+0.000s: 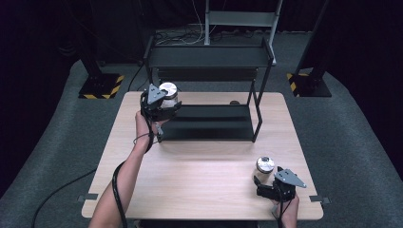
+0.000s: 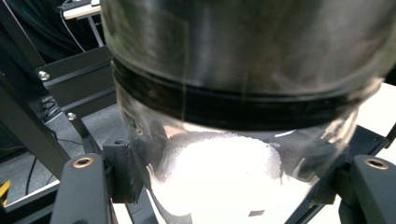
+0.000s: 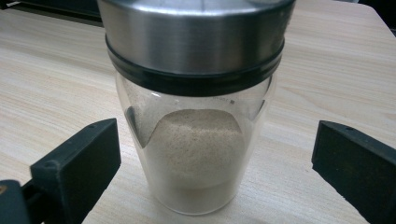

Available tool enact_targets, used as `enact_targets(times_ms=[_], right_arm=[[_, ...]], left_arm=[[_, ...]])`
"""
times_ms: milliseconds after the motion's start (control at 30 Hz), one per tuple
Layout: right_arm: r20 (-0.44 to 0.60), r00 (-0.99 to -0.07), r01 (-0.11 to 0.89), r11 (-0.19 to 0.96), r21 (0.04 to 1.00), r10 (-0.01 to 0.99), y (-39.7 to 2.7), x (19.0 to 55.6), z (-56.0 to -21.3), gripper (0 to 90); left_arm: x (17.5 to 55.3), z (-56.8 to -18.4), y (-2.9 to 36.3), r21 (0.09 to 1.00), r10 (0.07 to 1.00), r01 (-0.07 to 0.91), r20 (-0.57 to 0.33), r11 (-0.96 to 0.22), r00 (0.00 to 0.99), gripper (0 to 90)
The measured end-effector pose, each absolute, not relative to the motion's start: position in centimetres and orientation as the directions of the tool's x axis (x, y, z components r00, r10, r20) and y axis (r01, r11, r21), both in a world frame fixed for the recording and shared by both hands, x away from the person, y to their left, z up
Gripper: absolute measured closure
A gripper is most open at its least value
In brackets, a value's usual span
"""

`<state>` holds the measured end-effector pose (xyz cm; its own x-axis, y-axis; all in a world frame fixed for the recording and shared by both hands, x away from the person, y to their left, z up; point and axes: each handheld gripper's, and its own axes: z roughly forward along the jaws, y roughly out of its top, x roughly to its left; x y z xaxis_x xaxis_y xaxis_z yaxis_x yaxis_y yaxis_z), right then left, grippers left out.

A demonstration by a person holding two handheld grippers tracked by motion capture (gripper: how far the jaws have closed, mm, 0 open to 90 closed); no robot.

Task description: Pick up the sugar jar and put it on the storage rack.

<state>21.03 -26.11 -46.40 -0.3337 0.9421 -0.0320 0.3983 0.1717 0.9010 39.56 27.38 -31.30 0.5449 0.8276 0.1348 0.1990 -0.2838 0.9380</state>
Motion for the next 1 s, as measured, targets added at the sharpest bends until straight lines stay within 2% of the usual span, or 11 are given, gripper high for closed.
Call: enact_targets(times_ms=[1000], right_arm=[[-0.027, -0.334, 0.400, 0.168, 0.901, 0.942, -26.2, 21.1, -46.4, 0.4]], left_arm=[[40.3, -28.0, 27.0, 0.942, 0.830, 0.171, 0.159, -0.290, 0.535, 30.1]])
